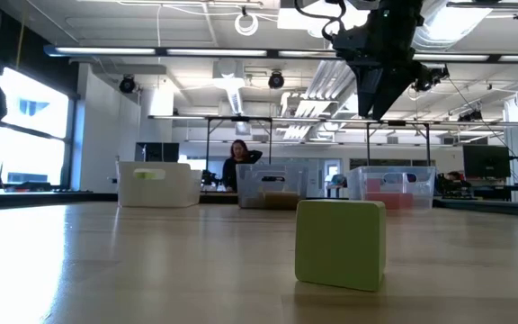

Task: Sort & place blocks by color
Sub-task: Put the yellow block into the black bin

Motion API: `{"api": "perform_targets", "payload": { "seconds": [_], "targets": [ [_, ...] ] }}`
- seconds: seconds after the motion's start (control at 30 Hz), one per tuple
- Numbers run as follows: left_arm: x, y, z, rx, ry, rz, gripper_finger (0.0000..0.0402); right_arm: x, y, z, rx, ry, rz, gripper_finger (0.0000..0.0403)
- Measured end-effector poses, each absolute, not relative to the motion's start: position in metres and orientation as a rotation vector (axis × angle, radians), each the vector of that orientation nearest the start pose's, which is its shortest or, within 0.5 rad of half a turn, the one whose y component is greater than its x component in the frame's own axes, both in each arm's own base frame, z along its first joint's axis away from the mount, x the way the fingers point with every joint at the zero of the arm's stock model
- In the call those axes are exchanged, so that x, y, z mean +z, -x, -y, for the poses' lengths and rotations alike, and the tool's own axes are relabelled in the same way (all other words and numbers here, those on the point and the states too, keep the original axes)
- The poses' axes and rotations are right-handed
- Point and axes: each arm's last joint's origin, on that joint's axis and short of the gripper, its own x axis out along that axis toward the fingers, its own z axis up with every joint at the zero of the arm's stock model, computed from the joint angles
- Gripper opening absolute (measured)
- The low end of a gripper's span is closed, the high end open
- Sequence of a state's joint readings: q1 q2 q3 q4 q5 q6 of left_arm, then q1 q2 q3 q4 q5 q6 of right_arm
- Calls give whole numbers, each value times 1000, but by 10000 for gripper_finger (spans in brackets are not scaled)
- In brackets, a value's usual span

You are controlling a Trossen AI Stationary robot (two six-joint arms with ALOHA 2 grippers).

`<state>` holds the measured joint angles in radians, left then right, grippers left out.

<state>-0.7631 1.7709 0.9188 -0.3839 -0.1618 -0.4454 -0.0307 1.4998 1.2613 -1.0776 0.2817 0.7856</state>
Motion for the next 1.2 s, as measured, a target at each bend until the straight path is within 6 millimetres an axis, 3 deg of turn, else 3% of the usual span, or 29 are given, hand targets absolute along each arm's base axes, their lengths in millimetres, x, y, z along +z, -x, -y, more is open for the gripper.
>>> {"api": "perform_targets", "payload": {
  "seconds": [0.27, 0.47, 0.7, 0.97, 1.2],
  "targets": [
    [126, -231, 210, -247, -133, -1186, 103, 275, -278, 17, -755, -500, -1117, 170],
    [128, -235, 206, -265, -163, -1174, 98, 275, -278, 17, -750, -494, -1119, 170],
    [142, -245, 187, -235, -183, -1127, 98, 275, -278, 17, -749, -494, -1118, 170],
    [163, -265, 144, -217, -243, -1081, 98, 275, -278, 12, -740, -481, -1118, 170],
    [183, -284, 92, -167, -309, -1010, 100, 275, -278, 4, -740, -436, -1106, 170]
  ]
}}
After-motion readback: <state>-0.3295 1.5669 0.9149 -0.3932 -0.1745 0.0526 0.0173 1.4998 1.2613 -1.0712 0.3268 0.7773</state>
